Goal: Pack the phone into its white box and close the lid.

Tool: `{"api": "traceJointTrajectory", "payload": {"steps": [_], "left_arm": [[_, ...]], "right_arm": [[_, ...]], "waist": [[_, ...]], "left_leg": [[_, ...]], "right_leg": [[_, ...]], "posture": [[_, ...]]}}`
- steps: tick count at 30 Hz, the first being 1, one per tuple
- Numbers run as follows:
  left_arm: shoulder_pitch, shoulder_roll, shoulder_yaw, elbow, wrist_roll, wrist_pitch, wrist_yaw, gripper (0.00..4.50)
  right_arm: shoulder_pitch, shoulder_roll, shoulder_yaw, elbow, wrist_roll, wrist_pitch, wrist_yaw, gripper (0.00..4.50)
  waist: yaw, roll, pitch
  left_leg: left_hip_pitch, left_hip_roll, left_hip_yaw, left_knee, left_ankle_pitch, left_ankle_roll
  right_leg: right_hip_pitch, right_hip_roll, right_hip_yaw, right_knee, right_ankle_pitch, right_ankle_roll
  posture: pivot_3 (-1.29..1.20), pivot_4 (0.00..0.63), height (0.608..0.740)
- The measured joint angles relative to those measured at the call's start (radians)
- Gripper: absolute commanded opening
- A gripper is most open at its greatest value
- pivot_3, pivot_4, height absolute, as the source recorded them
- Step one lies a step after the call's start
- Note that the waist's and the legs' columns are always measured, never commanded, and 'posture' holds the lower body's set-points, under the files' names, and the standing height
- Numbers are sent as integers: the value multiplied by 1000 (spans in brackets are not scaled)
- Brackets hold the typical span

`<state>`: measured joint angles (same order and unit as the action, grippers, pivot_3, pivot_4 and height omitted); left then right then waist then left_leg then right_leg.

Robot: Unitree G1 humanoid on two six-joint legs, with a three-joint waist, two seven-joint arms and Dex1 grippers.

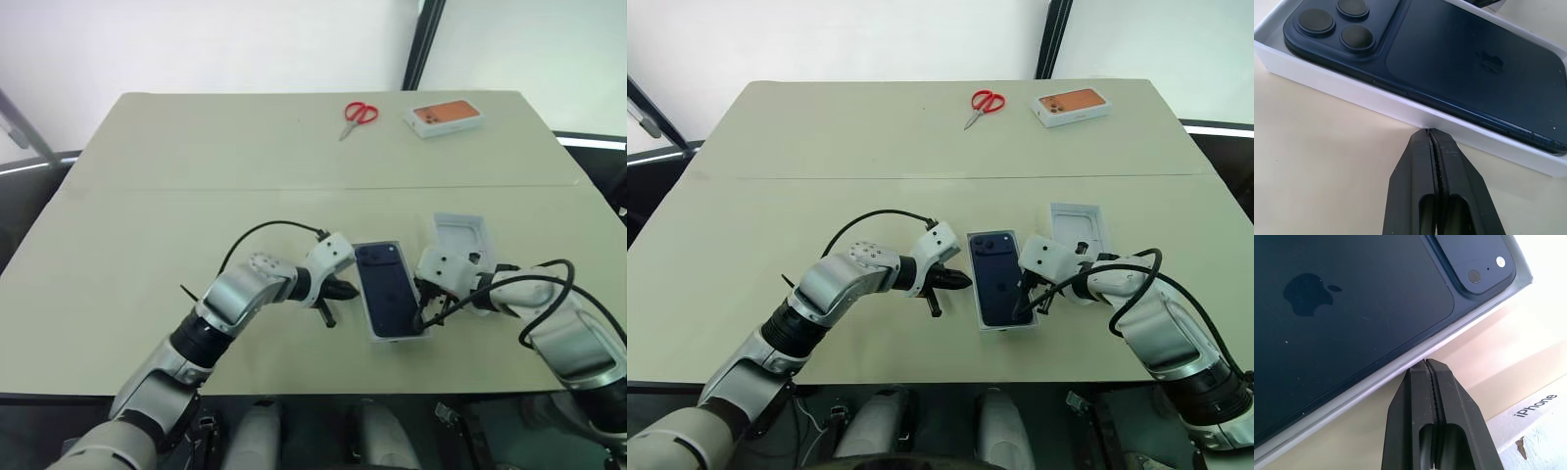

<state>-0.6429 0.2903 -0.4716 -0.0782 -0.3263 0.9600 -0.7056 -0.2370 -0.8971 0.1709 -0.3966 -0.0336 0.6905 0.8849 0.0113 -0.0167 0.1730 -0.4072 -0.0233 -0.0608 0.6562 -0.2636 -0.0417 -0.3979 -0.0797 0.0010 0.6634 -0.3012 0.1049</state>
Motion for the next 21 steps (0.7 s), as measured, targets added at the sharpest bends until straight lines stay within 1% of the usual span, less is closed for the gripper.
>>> {"api": "traceJointTrajectory", "payload": {"steps": [3, 7, 10, 12, 14, 16, 18, 21], "left_arm": [[0, -20, 25, 21, -1, 9, 9, 72], [0, -19, 33, 29, 0, 9, 9, 72], [1, -14, 40, 26, -2, 11, 7, 0], [5, 0, 66, 14, -12, 13, 3, 0], [20, 30, 107, -23, -22, 4, -9, 0], [41, 56, 137, -53, -30, -36, -25, 0], [76, 88, 158, -84, -38, -98, -61, 0], [128, 139, 177, -107, -40, -211, -123, 0]], "right_arm": [[0, -14, -15, 0, 11, -2, 11, 0], [1, -33, -58, -13, 43, 0, 30, 0], [-10, -45, -123, -14, 87, 47, 41, 866], [-36, -43, -174, -16, 142, 117, 49, 1831], [-94, -10, -229, -21, 197, 251, 20, 2797], [-137, 17, -248, -21, 207, 356, -33, 2797], [-154, 29, -236, -20, 212, 462, -82, 2797], [-215, 111, -224, 3, 228, 641, -152, 2797]], "waist": [[0, 0, 0], [0, 0, 0], [0, 0, 0], [-2, 0, 0], [-10, 1, 0], [-11, 1, 0], [-8, 1, 0], [-8, 2, 0]], "left_leg": [[0, 0, 0, 1, 0, 0], [0, 0, 0, 1, 0, 0], [0, 1, 0, 1, 0, 0], [0, 2, 0, 1, 0, 0], [0, 3, 0, 0, 0, 0], [0, 3, 0, 0, 0, 0], [0, 3, 0, 0, 0, 0], [0, 2, 1, 0, 0, 0]], "right_leg": [[0, 0, 0, 0, 0, 0], [0, 0, 0, 0, 0, 0], [0, 0, 0, 0, 0, 0], [0, 0, 0, 0, 0, 0], [0, 1, 0, 1, 0, 0], [0, 1, 0, 1, 0, 0], [-1, 0, 0, 0, 0, 0], [-1, -1, 1, 0, 0, 0]], "posture": [[0, 150, 740], [0, 150, 740], [0, 150, 740], [0, 150, 740], [0, 150, 740], [0, 150, 740], [0, 150, 740], [0, 150, 740]]}}
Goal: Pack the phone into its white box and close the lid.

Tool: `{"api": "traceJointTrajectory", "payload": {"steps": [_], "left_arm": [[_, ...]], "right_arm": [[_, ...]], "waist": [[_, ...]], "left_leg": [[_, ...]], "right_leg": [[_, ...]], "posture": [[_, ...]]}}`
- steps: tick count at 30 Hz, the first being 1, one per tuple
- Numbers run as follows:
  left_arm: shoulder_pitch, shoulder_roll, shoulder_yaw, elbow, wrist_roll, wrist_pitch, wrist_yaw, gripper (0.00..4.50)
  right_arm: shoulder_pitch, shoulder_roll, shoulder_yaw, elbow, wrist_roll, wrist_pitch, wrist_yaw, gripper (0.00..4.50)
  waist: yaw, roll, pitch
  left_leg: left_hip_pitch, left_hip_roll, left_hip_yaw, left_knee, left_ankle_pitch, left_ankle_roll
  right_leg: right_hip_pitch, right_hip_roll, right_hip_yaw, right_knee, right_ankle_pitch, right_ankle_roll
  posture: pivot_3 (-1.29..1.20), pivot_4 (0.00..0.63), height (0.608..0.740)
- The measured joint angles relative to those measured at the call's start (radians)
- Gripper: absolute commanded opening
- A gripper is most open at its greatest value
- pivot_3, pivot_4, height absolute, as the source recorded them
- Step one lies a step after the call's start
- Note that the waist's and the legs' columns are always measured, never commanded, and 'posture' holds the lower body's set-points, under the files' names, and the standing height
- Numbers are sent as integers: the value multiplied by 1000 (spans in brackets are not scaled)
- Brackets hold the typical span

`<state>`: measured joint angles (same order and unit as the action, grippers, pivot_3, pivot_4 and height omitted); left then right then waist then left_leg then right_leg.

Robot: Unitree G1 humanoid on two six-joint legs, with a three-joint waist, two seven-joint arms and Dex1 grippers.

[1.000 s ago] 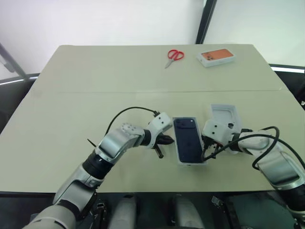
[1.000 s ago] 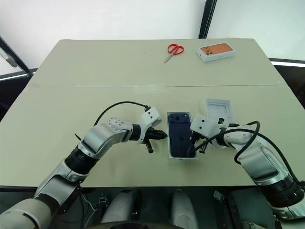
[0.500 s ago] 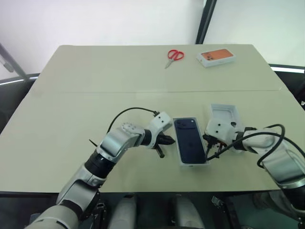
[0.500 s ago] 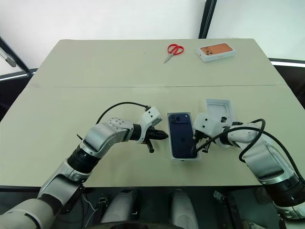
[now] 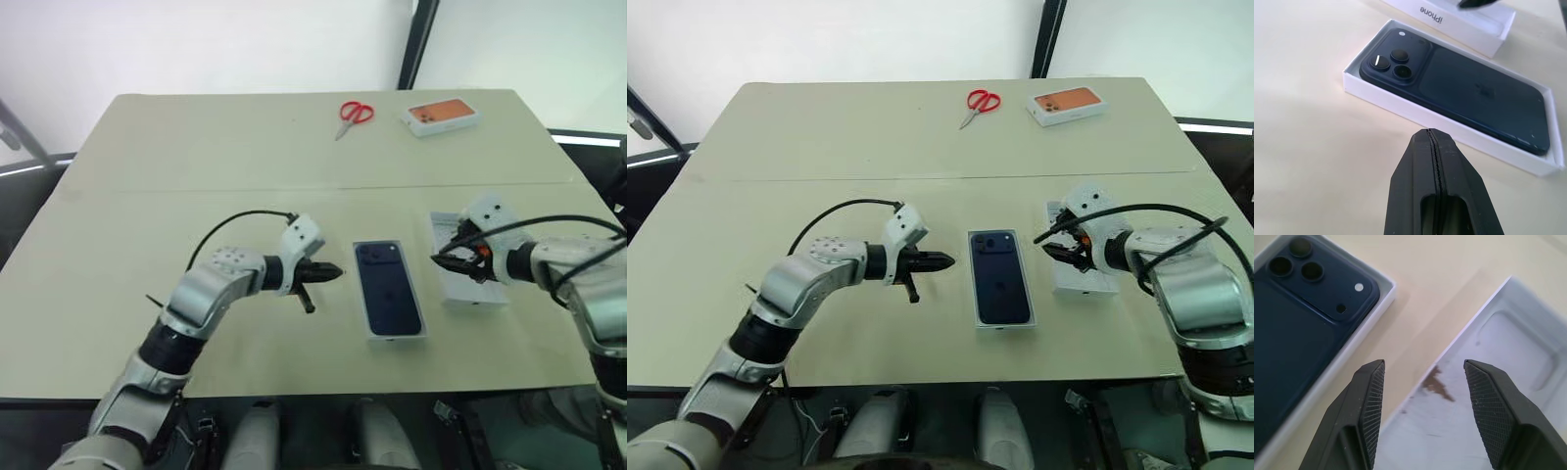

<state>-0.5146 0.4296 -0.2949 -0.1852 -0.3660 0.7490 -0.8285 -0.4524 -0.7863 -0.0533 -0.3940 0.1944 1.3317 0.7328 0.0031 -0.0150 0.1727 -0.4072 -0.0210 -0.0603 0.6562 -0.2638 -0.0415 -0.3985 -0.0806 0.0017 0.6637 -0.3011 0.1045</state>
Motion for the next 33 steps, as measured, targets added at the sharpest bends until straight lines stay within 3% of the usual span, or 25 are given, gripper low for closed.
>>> {"api": "traceJointTrajectory", "payload": {"steps": [4, 9, 12, 16, 25, 27, 30, 33], "left_arm": [[125, 82, 24, -24, 8, -268, -139, 0], [158, 120, 56, -32, -21, -313, -222, 0], [166, 117, 56, -36, -22, -329, -231, 0], [169, 109, 57, -36, -22, -331, -224, 0], [190, 96, 133, -8, -16, -354, -143, 0], [194, 99, 166, 17, -15, -365, -120, 0], [195, 103, 211, 64, -13, -369, -83, 0], [196, 112, 242, 96, -12, -378, -72, 0]], "right_arm": [[-80, 52, 6, 49, 8, 214, -89, 2797], [-89, 69, 27, 66, 45, 276, -142, 2797], [-90, 86, 34, 81, 55, 276, -192, 1916], [-100, 109, 16, 99, 77, 276, -236, 73], [-200, 88, -42, 116, 176, 276, -270, 73], [-246, 120, -124, 126, 248, 276, -271, 73], [-303, 213, -301, 182, 510, 276, -311, 73], [-301, 251, -362, 238, 865, 276, -466, 73]], "waist": [[3, 1, 0], [8, 1, 0], [4, 1, 0], [-1, 1, 0], [-18, 2, 1], [-19, 2, 1], [-18, 2, 1], [-15, 2, 1]], "left_leg": [[0, 0, 0, -2, 0, 0], [-1, -1, 0, -1, -1, 1], [-1, -1, 0, -1, -1, 1], [0, 0, 1, -1, -1, 1], [0, 0, 1, -2, -1, 1], [0, 0, 1, -2, -1, 1], [0, 1, 1, -3, -1, 1], [0, 1, 0, -2, -1, 1]], "right_leg": [[-1, -1, 0, -1, 0, 0], [0, -1, 0, -1, 0, 0], [-1, 0, 0, 0, 0, 0], [-1, 0, 0, 0, 0, 0], [-2, 1, 0, 1, 0, 0], [-2, 1, 0, 1, 0, 0], [-2, 2, 0, 1, 0, 0], [-1, 1, -1, 0, 0, 0]], "posture": [[0, 150, 740], [0, 150, 740], [0, 150, 740], [0, 150, 740], [0, 150, 740], [0, 150, 740], [0, 150, 740], [0, 150, 740]]}}
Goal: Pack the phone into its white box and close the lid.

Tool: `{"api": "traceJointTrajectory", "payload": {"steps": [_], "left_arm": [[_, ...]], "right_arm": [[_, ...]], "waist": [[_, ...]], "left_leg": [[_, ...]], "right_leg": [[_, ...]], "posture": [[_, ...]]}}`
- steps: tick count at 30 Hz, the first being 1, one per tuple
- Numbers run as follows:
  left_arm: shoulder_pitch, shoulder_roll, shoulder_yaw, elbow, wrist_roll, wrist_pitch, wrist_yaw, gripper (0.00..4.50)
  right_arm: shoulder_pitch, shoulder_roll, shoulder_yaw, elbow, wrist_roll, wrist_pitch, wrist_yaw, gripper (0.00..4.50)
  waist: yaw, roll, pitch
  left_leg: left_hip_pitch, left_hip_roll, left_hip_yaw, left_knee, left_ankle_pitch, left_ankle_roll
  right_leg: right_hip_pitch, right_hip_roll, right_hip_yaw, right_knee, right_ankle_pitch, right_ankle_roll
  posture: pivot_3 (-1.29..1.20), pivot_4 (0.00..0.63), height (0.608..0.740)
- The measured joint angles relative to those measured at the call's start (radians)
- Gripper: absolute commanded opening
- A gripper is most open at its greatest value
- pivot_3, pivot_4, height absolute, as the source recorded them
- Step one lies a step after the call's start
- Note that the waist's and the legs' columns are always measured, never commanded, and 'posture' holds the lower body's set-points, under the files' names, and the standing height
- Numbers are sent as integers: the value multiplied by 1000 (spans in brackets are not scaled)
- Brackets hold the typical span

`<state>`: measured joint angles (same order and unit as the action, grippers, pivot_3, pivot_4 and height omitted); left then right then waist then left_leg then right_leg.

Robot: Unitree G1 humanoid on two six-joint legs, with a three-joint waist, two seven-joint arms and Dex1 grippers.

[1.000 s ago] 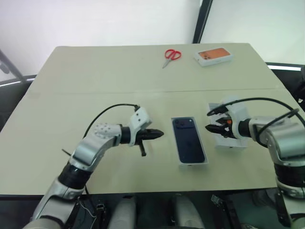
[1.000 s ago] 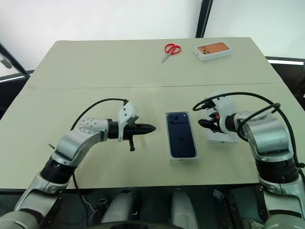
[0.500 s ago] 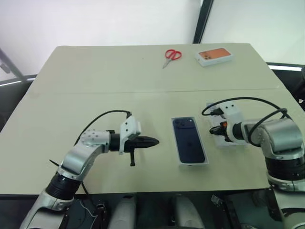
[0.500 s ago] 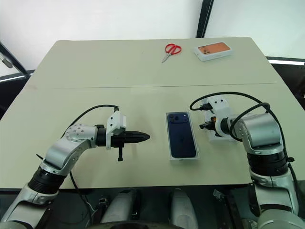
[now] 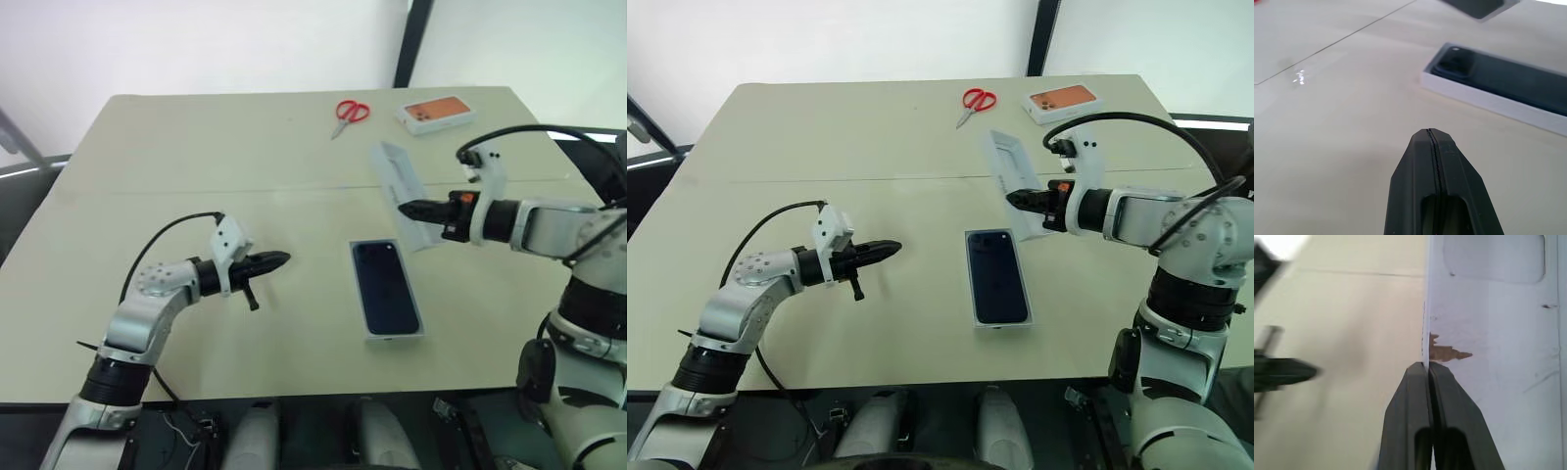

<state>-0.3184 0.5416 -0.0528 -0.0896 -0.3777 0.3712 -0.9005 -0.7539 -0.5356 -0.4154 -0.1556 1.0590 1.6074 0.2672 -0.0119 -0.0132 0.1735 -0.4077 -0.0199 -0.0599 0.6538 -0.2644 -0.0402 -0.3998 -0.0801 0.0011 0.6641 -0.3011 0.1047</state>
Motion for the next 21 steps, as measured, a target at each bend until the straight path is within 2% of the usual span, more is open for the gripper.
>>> {"api": "traceJointTrajectory", "payload": {"steps": [1, 2, 3, 4, 6, 9, 14, 21], "left_arm": [[-1, 1, 6, 11, 1, -6, 3, 0], [-1, 1, 9, 13, 2, -11, 5, 0], [0, 3, 13, 17, 3, -12, 7, 0], [-1, 1, 15, 22, 3, -13, 9, 0], [-2, -3, 21, 23, 3, -15, 15, 0], [-4, -13, 27, 22, 3, -16, 21, 0], [-6, -49, 8, 7, 7, -15, 30, 0], [-31, -92, -43, 6, 20, -12, 35, 0]], "right_arm": [[20, 11, 9, 13, 141, -16, -78, 73], [88, -18, 76, 16, 406, -106, -230, 73], [138, -28, 131, 15, 577, -167, -338, 73], [191, -26, 179, -1, 712, -248, -442, 73], [317, 25, 244, -83, 837, -379, -562, 73], [445, 104, 326, -194, 878, -507, -658, 73], [567, 164, 383, -308, 890, -671, -800, 73], [553, 206, 406, -350, 898, -776, -930, 73]], "waist": [[-1, 0, 0], [3, 0, 0], [2, -1, 0], [-1, 0, 1], [-4, -1, 0], [-7, 0, 0], [-5, 0, 0], [-3, 0, 0]], "left_leg": [[0, 0, 0, 0, 0, 0], [0, 0, -1, 0, 0, 0], [0, 0, 0, 1, 0, 1], [-1, 0, 0, 1, 0, 1], [0, 0, 0, 1, 0, 1], [0, 0, 0, 1, 0, 1], [0, 0, 0, 1, 0, 1], [0, 0, 0, 1, 0, 1]], "right_leg": [[0, 0, 0, 0, 0, 0], [1, -1, 0, -1, 0, 0], [1, -2, -2, -1, 0, 0], [1, -2, -1, -1, 0, 0], [2, -1, -1, -1, 0, 0], [0, 0, 0, 1, 0, 0], [1, 0, 0, 0, 0, 0], [1, 0, 0, 0, 0, 0]], "posture": [[0, 150, 740], [0, 150, 740], [0, 150, 740], [0, 150, 740], [0, 150, 740], [0, 150, 740], [0, 150, 740], [0, 150, 740]]}}
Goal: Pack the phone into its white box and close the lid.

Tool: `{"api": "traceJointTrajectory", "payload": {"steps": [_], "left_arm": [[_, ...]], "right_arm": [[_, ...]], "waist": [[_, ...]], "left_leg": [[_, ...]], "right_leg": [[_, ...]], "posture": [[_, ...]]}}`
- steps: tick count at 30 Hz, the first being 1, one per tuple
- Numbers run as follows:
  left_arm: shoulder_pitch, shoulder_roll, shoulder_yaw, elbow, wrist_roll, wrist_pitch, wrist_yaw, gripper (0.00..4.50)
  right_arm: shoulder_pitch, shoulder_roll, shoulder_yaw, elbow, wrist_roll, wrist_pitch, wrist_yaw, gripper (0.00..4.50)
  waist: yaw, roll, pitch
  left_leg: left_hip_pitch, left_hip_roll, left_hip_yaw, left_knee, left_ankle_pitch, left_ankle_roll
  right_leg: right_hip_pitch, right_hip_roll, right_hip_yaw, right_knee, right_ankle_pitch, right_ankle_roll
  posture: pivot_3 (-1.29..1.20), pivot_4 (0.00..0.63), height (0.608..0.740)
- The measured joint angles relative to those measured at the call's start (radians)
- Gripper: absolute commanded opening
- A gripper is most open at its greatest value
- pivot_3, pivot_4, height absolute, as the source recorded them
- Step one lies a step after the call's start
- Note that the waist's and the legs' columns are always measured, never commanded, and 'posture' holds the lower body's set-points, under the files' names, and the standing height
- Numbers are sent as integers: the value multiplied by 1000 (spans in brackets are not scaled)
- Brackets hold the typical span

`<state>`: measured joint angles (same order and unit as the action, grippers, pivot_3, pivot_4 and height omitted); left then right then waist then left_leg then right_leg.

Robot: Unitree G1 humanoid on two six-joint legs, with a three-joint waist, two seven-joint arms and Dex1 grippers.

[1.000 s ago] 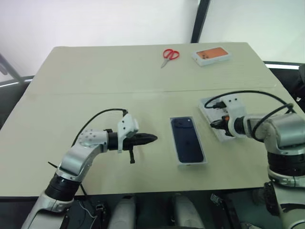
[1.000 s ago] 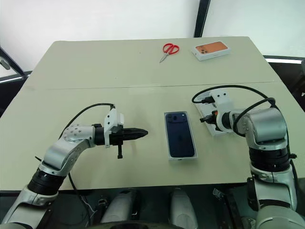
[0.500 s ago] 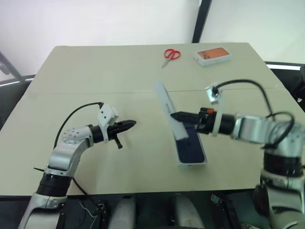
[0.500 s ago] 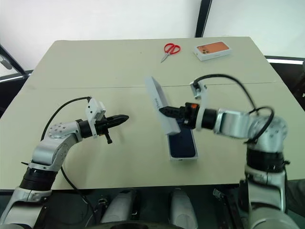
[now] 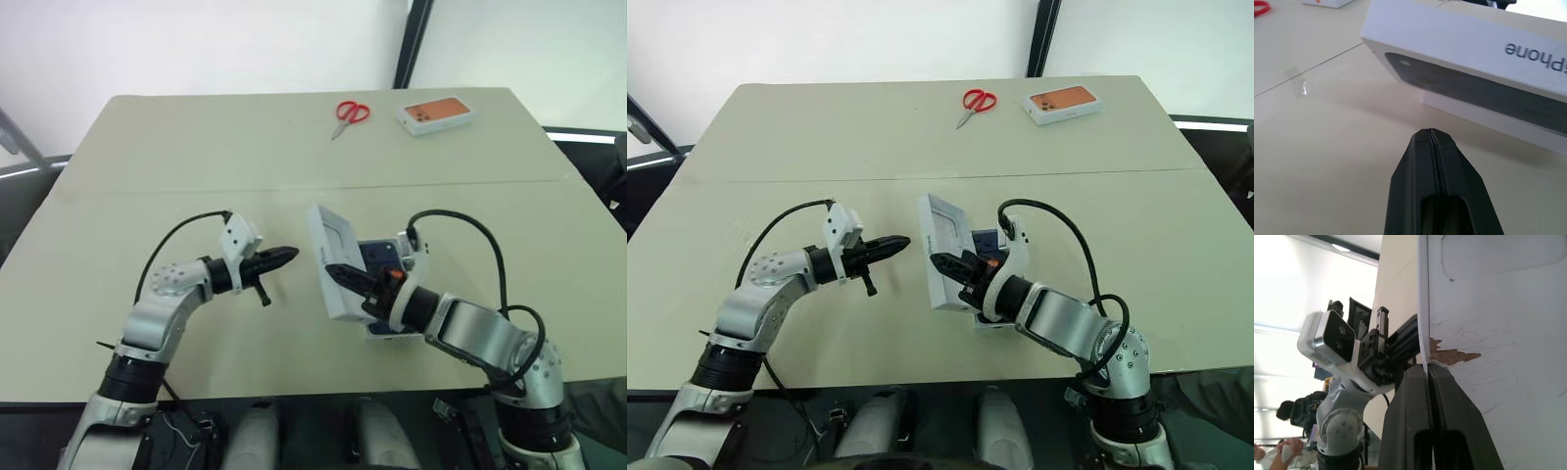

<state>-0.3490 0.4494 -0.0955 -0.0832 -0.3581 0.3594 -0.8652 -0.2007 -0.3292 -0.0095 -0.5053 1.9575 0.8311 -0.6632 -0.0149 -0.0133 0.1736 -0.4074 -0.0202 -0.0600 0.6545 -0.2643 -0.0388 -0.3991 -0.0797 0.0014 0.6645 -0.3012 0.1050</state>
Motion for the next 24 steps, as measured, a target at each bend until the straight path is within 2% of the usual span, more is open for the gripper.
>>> {"api": "traceJointTrajectory", "payload": {"steps": [9, 14, 19, 22, 24], "left_arm": [[-17, 3, -2, 11, 1, 0, 0, 0], [-17, 19, 33, 26, 0, 0, 1, 0], [-18, 14, 34, 24, -1, 0, 0, 0], [-20, -12, 19, 21, 0, 0, 0, 0], [-22, -39, -17, 19, 3, 1, -1, 0]], "right_arm": [[-74, 200, 90, -125, 1, -188, -194, 73], [10, 140, 101, -125, 1, -182, -197, 73], [73, -9, 30, -48, 1, -71, -38, 73], [70, -63, 4, -19, 2, -12, 46, 952], [57, -110, -21, 22, 1, 27, 98, 1863]], "waist": [[-4, 0, 0], [0, 0, 0], [0, 0, 0], [0, 0, 0], [1, 0, 0]], "left_leg": [[0, 1, 0, -2, 0, 0], [0, 0, 1, -2, 0, 0], [0, 0, 1, -2, 0, 0], [0, 1, 1, -2, 0, 0], [0, 0, 1, -2, 0, 0]], "right_leg": [[-3, 1, 1, 1, 0, 0], [-2, 0, 1, 0, 0, 0], [-2, 1, 1, 0, 0, 0], [-2, 1, 1, 0, 0, 0], [-1, 1, 1, 0, 0, 0]], "posture": [[0, 150, 740], [0, 150, 740], [0, 150, 740], [0, 150, 740], [0, 150, 740]]}}
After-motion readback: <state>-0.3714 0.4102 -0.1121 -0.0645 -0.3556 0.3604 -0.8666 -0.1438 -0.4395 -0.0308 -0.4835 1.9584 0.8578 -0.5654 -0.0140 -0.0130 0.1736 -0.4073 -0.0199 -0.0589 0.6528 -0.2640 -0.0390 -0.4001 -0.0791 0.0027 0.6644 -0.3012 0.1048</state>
